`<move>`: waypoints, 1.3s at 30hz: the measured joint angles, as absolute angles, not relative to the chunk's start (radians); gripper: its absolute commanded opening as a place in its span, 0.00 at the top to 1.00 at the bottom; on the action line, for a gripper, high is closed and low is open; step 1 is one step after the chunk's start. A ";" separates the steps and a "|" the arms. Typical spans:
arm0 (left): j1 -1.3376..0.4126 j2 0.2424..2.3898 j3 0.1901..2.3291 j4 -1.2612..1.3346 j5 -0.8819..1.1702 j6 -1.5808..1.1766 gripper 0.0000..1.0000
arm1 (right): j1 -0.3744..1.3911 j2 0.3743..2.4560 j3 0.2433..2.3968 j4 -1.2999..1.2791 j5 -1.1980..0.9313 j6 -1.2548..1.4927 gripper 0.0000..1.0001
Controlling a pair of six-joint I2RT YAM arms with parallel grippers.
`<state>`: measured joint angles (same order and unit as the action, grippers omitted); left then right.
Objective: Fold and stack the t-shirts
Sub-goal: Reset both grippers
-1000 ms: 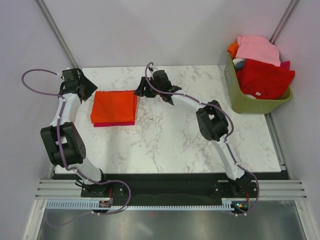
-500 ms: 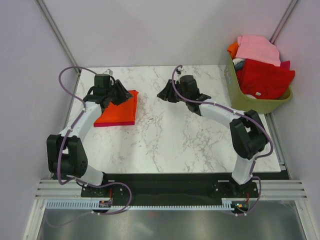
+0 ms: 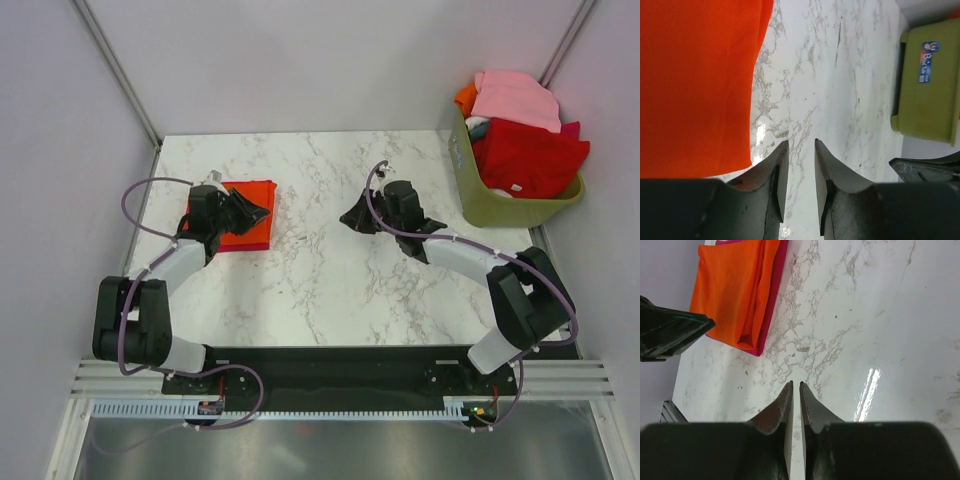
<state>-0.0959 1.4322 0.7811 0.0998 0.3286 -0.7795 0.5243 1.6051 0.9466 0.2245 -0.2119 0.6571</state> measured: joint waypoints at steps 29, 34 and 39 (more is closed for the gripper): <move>-0.151 1.500 0.770 0.334 0.276 -0.858 0.67 | 0.510 1.565 0.890 0.299 -0.252 0.651 0.88; -0.260 1.574 1.093 -0.009 0.104 -0.701 0.69 | 0.510 1.564 0.890 0.300 -0.255 0.651 0.88; -0.336 1.729 1.338 -0.252 -0.004 -0.599 0.71 | 0.507 1.560 0.884 0.300 -0.255 0.651 0.88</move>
<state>-0.3355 1.7287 1.3380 -0.2516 -0.0040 -0.5987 0.5068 1.5604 0.8845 0.2996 -0.2550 0.6510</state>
